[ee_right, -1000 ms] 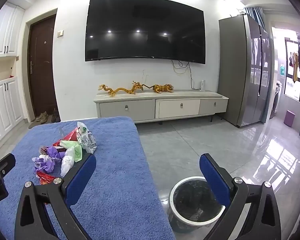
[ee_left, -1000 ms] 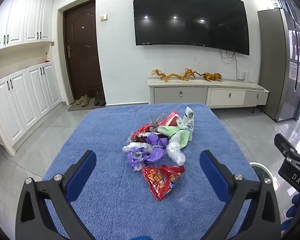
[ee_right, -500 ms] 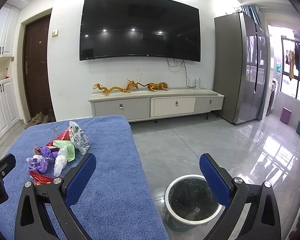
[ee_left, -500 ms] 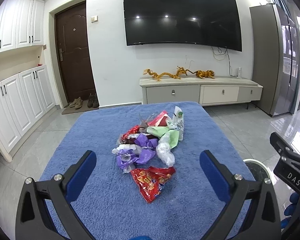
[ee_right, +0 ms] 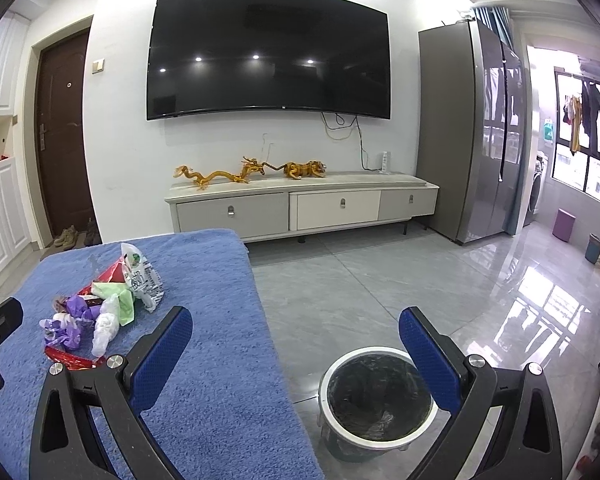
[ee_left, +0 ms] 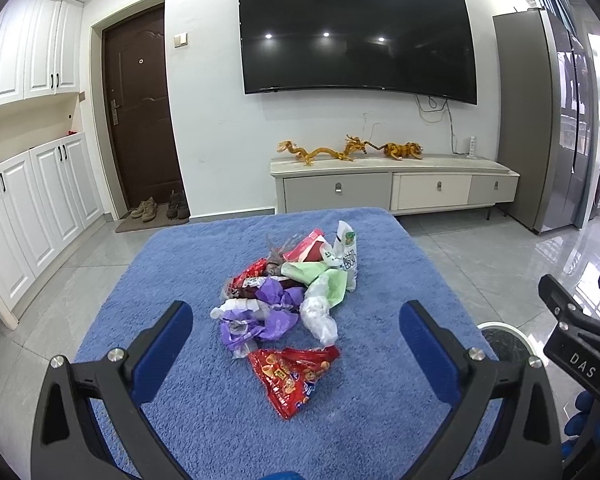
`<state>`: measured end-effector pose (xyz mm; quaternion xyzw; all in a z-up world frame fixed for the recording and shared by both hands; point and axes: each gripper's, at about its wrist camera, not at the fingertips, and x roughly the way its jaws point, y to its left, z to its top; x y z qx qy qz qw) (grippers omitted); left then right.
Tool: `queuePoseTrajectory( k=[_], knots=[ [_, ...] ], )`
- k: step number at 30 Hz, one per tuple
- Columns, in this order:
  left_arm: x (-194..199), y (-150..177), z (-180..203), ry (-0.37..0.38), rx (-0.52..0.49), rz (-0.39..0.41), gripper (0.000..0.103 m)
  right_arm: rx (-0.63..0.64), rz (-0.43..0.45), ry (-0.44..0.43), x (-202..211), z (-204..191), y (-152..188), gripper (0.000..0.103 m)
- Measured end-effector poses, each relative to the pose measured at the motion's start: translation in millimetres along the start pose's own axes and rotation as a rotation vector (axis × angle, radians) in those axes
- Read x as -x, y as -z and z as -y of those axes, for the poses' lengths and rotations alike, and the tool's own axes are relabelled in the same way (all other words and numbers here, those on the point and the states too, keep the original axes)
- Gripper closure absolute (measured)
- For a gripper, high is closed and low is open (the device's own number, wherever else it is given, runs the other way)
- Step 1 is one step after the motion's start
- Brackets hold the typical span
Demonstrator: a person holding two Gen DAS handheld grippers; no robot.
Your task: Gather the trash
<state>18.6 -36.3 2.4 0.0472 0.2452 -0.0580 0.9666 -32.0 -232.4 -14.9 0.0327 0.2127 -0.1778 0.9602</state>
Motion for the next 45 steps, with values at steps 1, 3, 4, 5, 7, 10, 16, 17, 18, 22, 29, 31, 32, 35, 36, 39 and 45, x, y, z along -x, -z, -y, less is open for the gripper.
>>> queuePoseTrajectory(
  k=[1,3,4,5,7,10,16,17,18,22,29,31,32,35,36,39,45],
  knots=[
    [0,-1,0,0.001,0.001,0.001,0.0,-0.002,0.001,0.002,0,1,0,0.0],
    [-2,-2,1,0.005,0.003,0.001,0.0,-0.006,0.0,0.005,-1,2,0,0.0],
    [-3,-2,1,0.006,0.004,0.0,0.0,-0.006,-0.001,0.006,-2,2,-1,0.0],
    [-4,-2,1,0.008,0.006,0.0,0.0,-0.006,-0.001,0.007,-2,2,-1,0.0],
    [-6,-2,1,0.011,0.009,-0.001,0.0,-0.008,-0.003,0.009,-3,3,0,0.0],
    [-9,-2,0,0.016,0.012,-0.004,0.0,-0.007,-0.006,0.012,-4,3,0,0.0],
    [-8,0,-3,0.018,0.028,0.02,0.0,-0.014,-0.008,0.024,-5,6,2,0.0],
    [-8,0,-4,0.018,0.028,0.022,0.0,-0.016,-0.006,0.026,-5,7,2,0.0],
    [-8,0,-4,0.017,0.026,0.023,0.0,-0.017,-0.002,0.029,-4,7,2,0.0],
    [-10,-1,-4,0.011,0.012,0.016,0.0,-0.028,0.004,0.036,-3,10,1,0.0],
    [-13,0,-6,0.019,0.003,0.011,0.0,-0.051,0.005,0.056,-5,15,2,0.0],
    [-13,0,-7,0.015,0.005,0.012,0.0,-0.057,0.007,0.061,-6,16,2,0.0],
    [-14,0,-8,0.015,0.007,0.009,0.0,-0.058,0.007,0.063,-6,16,3,0.0],
    [-15,1,-17,0.016,0.008,0.002,0.0,-0.061,0.003,0.057,-9,17,3,0.0],
    [-16,1,-20,0.016,0.006,-0.001,0.0,-0.064,-0.002,0.052,-10,18,3,0.0],
    [-15,2,-31,0.009,0.004,-0.001,0.0,-0.067,-0.017,0.029,-14,19,5,0.0],
    [-20,6,-58,-0.023,0.009,-0.032,0.0,-0.048,-0.052,-0.015,-22,20,7,0.0]
  ],
)
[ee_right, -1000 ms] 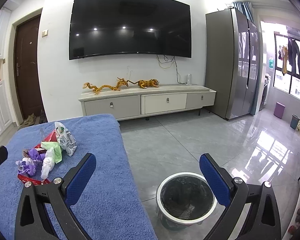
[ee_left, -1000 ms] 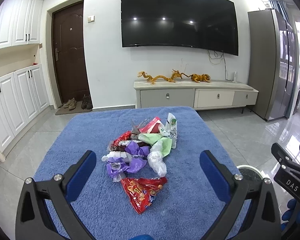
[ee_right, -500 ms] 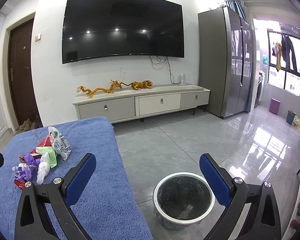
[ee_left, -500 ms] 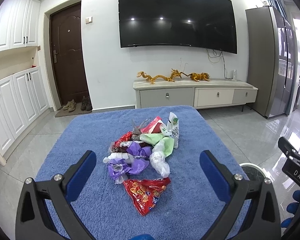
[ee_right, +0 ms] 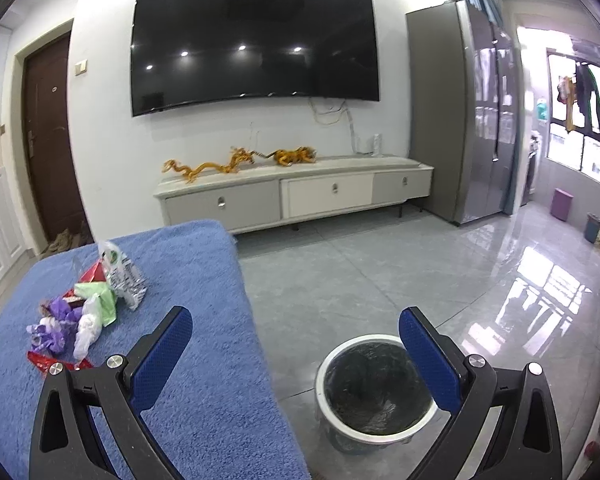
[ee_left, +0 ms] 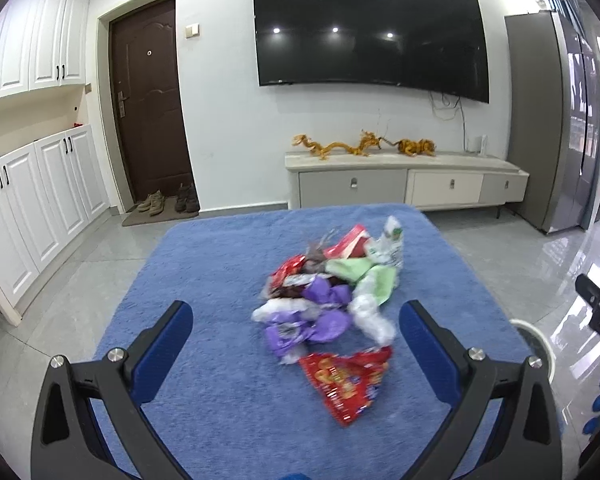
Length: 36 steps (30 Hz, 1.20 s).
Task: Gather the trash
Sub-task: 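Grasp the red chip bag with the left gripper while the right gripper grasps the clear plastic bag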
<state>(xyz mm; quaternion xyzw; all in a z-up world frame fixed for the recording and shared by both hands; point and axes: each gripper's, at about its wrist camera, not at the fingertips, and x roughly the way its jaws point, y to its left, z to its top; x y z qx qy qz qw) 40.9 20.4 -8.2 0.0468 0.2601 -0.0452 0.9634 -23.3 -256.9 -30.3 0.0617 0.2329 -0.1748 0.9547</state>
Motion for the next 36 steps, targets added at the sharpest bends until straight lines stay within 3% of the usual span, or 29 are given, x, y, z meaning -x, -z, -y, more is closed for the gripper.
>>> queuePoseTrajectory(
  k=[5,9,11,14,19,21,23,24,29,36],
  knots=[
    [-17,13,-20,-0.012,0.005,-0.084,0.0,0.023,-0.043,-0.078,-12,-9,3,0.0],
    [-30,29,-15,0.105,-0.033,-0.158,0.002,0.04,-0.09,-0.155,-27,-20,8,0.0],
    [-37,34,-5,0.169,-0.059,-0.196,0.014,0.047,-0.106,-0.18,-33,-24,8,0.0],
    [-49,38,8,0.247,-0.078,-0.24,0.023,0.046,-0.14,-0.225,-46,-30,9,0.001],
    [-69,34,20,0.314,-0.097,-0.253,0.031,0.04,-0.197,-0.301,-65,-39,8,0.01],
    [-78,34,25,0.33,-0.113,-0.269,0.041,0.04,-0.224,-0.333,-74,-46,8,0.017],
    [-89,37,27,0.352,-0.108,-0.304,0.063,0.051,-0.243,-0.36,-81,-54,7,0.022],
    [-96,38,27,0.356,-0.103,-0.321,0.065,0.062,-0.255,-0.383,-85,-61,7,0.026],
    [-104,40,15,0.385,-0.049,-0.33,0.077,0.095,-0.313,-0.514,-99,-95,4,0.04],
    [-92,42,0,0.409,-0.001,-0.323,0.08,0.131,-0.441,-0.741,-116,-156,7,0.057]
  ],
)
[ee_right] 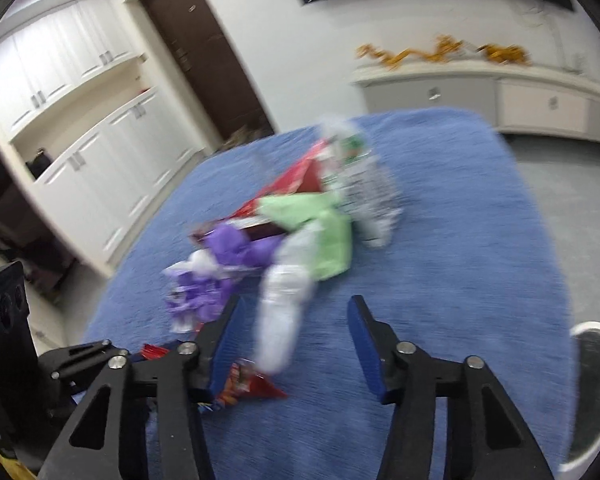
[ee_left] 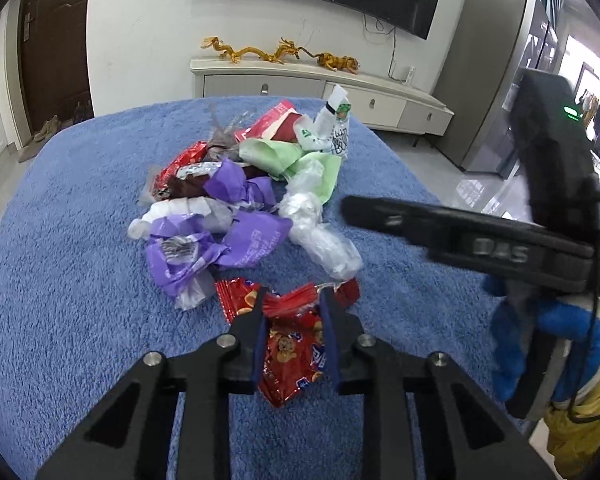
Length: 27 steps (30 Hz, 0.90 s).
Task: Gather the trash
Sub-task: 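Grasp the red chip bag with the left gripper while the right gripper grasps the clear plastic bag, then carry the red chip bag and clear plastic bag over the trash bin with both grippers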
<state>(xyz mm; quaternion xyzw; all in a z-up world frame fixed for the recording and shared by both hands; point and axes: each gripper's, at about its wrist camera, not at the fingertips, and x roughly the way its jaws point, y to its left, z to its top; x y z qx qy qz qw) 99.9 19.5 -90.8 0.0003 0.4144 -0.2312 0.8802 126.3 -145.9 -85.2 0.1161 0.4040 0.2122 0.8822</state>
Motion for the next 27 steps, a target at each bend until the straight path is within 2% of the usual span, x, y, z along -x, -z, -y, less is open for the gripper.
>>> queuePoseTrajectory(
  k=[4,7,8,11,19,27],
  knots=[
    [11,5,-8,-0.002,0.021,0.016,0.081,0.019,-0.071,-0.006,-25,-9,-3,0.066],
    [15,6,-11,0.0,0.034,0.024,0.081,0.022,-0.11,0.043,-41,-9,-1,0.072],
    [19,8,-11,-0.001,0.035,0.031,0.081,0.02,-0.115,0.054,-43,-8,0,0.08],
    [28,11,-10,-0.005,0.037,0.045,0.081,0.014,-0.102,0.065,-38,-7,7,0.087],
    [55,13,-3,-0.038,0.046,0.079,0.081,0.005,-0.031,0.038,19,-1,28,0.09],
    [82,0,28,-0.028,0.002,0.123,0.085,-0.041,0.079,0.036,89,15,47,0.09]
  ],
)
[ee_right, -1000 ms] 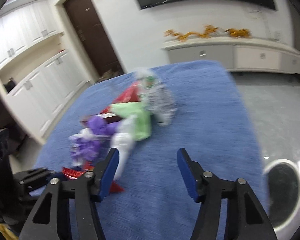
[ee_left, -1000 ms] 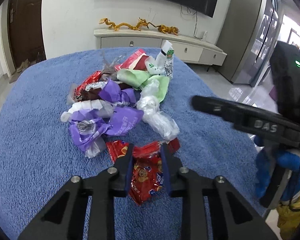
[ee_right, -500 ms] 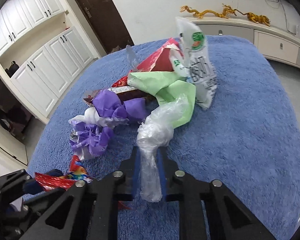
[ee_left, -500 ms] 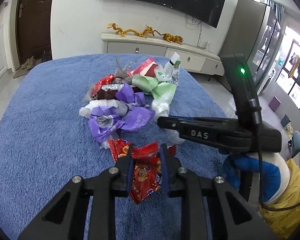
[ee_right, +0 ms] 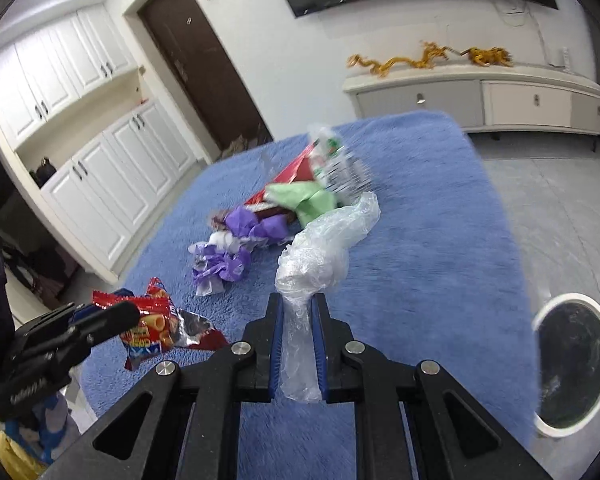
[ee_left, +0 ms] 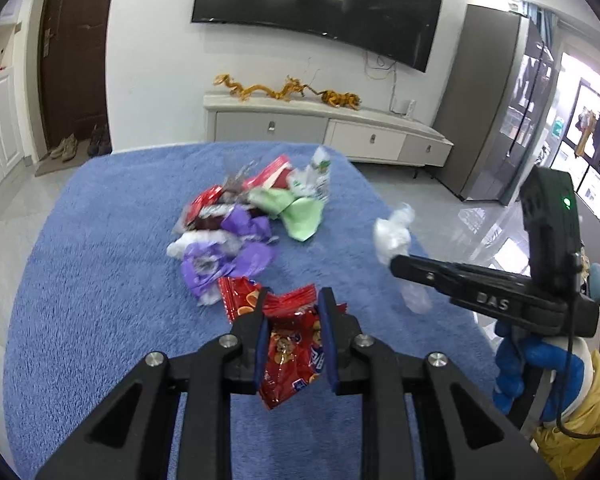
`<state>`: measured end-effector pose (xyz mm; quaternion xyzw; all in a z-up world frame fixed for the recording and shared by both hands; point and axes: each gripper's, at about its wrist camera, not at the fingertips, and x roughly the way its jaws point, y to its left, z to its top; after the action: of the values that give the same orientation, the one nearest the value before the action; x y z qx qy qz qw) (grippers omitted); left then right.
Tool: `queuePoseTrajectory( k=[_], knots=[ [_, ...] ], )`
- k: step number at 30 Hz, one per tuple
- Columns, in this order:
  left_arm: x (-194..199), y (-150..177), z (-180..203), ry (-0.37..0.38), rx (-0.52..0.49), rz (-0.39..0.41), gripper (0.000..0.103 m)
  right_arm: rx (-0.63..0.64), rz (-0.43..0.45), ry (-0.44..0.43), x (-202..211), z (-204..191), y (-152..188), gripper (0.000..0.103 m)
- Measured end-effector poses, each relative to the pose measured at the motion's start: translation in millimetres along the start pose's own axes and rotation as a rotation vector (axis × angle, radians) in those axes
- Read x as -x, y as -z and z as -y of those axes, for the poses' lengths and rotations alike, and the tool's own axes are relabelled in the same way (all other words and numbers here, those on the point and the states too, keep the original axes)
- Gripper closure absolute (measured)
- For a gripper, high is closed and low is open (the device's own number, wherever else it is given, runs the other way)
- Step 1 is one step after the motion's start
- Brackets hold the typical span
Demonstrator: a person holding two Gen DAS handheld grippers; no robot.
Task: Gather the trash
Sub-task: 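Carry the red chip bag and clear plastic bag over the trash bin with both grippers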
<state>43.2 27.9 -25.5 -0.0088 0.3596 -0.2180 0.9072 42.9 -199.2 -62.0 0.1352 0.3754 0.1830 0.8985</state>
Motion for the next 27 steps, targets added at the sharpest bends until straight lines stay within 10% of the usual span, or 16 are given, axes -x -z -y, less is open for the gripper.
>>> queuePoseTrajectory(
  k=[13,27],
  knots=[
    [-60,-62,130,0.174,-0.157,-0.029,0.086,-0.224,0.142,0.202,105,131,26,0.09],
    [-232,-87,285,0.351,-0.251,-0.251,0.081,-0.52,0.087,0.331,91,287,79,0.087]
  ],
)
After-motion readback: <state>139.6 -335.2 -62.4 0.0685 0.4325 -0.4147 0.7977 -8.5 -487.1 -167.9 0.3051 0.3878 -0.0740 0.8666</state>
